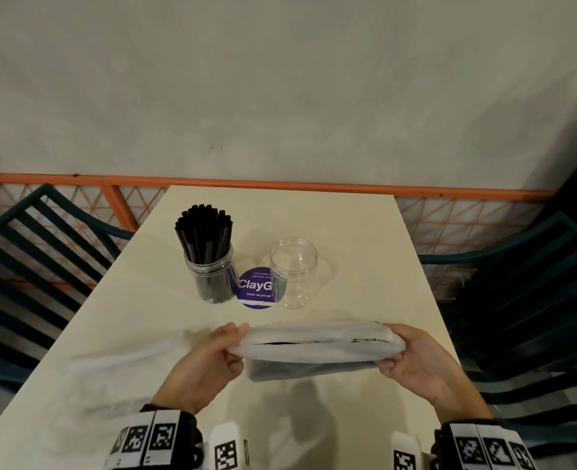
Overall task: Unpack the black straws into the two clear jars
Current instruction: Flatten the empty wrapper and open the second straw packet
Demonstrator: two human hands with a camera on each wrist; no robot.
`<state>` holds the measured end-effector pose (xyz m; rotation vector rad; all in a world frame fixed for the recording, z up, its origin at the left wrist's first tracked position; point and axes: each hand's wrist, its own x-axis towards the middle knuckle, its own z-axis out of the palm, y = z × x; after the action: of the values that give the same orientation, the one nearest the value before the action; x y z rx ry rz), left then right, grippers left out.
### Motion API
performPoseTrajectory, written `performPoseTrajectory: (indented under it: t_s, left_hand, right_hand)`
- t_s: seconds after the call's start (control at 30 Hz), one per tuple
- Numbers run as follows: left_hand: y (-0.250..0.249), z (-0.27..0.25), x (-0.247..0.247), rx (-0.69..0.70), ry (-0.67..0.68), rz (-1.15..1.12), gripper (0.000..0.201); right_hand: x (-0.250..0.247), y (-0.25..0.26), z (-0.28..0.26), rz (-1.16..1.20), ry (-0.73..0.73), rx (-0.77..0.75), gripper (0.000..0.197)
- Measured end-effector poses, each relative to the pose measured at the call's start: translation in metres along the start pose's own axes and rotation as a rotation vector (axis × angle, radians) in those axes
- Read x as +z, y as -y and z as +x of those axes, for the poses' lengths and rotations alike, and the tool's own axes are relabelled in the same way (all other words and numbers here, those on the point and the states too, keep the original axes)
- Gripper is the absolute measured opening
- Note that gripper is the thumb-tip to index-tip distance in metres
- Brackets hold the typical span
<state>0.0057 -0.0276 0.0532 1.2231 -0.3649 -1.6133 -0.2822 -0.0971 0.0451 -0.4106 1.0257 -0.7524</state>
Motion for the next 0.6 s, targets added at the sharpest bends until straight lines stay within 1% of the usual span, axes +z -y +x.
performPoseTrajectory:
  t_s: [0.07, 0.13, 0.2, 0.27, 0.33, 0.37, 0.43, 0.5, 0.6]
  left_hand:
    - [0.003, -0.002, 0.002, 0.050, -0.020, 0.213, 0.047]
    - [0.006, 0.000, 0.003, 0.093, -0.090, 0.423, 0.053]
    - [0.010, 0.005, 0.006, 0.136, -0.188, 0.556, 0.043]
    - [0.015, 0.010, 0.008, 0.184, -0.306, 0.640, 0.031]
    - [0.018, 0.016, 0.006, 0.209, -0.412, 0.715, 0.024]
    - [0.018, 0.018, 0.004, 0.212, -0.441, 0.726, 0.021]
    - [0.017, 0.018, 0.001, 0.225, -0.453, 0.706, 0.015]
    - [0.017, 0.017, 0.002, 0.256, -0.415, 0.726, 0.007]
    - [0.023, 0.015, 0.010, 0.241, -0.291, 0.743, 0.007]
  right_hand:
    - [-0.001, -0.003, 0.000, -0.217, -0.067, -0.110, 0.018]
    - [0.002, -0.011, 0.002, -0.477, -0.149, -0.220, 0.025]
    - [0.008, -0.020, 0.004, -0.681, -0.251, -0.318, 0.025]
    - [0.012, -0.026, 0.008, -0.813, -0.321, -0.379, 0.018]
    - [0.012, -0.027, 0.010, -0.853, -0.342, -0.379, 0.015]
    - [0.013, -0.025, 0.009, -0.837, -0.332, -0.368, 0.014]
    - [0.014, -0.023, 0.007, -0.790, -0.298, -0.343, 0.015]
    - [0.018, -0.023, 0.006, -0.739, -0.250, -0.317, 0.013]
    - [0.026, -0.026, 0.006, -0.656, -0.192, -0.256, 0.010]
